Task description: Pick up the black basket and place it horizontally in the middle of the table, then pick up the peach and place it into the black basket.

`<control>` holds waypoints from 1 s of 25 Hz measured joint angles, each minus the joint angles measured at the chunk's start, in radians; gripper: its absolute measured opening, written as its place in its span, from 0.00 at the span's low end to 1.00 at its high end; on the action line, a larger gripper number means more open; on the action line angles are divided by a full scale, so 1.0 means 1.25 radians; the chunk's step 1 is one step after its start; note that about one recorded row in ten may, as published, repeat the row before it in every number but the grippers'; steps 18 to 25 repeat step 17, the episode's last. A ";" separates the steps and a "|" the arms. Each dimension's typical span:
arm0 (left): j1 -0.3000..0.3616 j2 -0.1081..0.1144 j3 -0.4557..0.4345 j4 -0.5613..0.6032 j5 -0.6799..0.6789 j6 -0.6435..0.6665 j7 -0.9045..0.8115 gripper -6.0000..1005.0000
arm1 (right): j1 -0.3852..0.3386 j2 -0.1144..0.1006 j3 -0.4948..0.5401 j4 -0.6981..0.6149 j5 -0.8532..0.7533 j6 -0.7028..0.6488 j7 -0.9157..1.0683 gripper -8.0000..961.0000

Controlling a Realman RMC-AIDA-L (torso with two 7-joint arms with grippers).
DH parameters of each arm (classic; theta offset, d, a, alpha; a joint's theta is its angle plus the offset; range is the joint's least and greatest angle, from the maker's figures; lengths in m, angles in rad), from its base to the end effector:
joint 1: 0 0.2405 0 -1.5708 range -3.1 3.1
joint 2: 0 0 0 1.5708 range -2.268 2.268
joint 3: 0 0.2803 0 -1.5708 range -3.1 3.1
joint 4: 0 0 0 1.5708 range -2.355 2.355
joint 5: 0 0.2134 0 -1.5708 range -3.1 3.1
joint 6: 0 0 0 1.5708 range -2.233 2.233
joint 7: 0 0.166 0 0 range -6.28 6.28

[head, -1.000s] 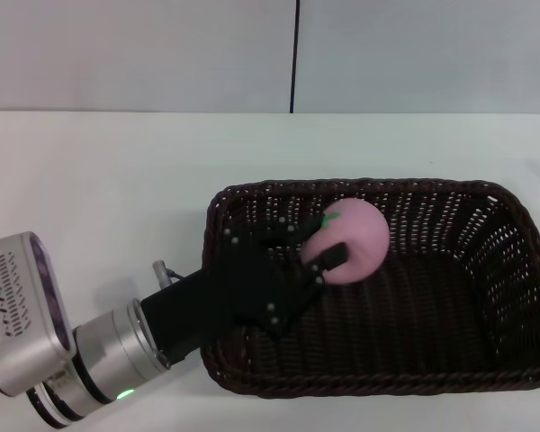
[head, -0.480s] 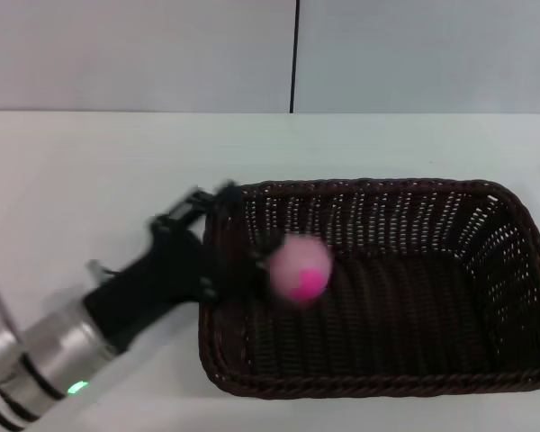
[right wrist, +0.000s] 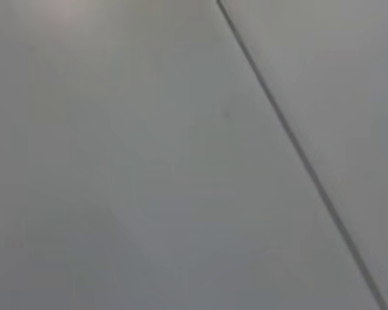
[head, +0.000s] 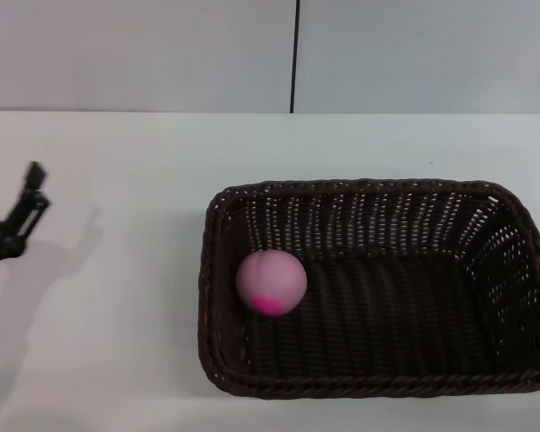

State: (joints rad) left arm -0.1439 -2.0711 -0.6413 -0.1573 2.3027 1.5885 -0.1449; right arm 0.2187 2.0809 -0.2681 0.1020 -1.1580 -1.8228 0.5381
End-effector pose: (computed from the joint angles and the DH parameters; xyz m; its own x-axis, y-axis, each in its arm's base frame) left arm -0.3633 0.2388 -0.0207 0.6911 -0.1974 0.6953 0.6635 -0.2083 -0.7186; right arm 0.3595 0.2380 0.0221 0.3492 0.3479 -0.8701 -0.8844 -0.1844 -0.4287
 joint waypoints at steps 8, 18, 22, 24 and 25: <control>0.021 -0.001 -0.062 -0.003 -0.001 -0.002 0.003 0.85 | 0.013 0.002 0.022 0.074 0.000 0.015 -0.125 0.71; 0.021 0.001 -0.078 -0.002 -0.001 -0.008 0.002 0.85 | 0.015 0.003 0.052 0.085 0.000 0.057 -0.125 0.71; 0.021 0.001 -0.078 -0.002 -0.001 -0.008 0.002 0.85 | 0.015 0.003 0.052 0.085 0.000 0.057 -0.125 0.71; 0.021 0.001 -0.078 -0.002 -0.001 -0.008 0.002 0.85 | 0.015 0.003 0.052 0.085 0.000 0.057 -0.125 0.71; 0.021 0.001 -0.078 -0.002 -0.001 -0.008 0.002 0.85 | 0.015 0.003 0.052 0.085 0.000 0.057 -0.125 0.71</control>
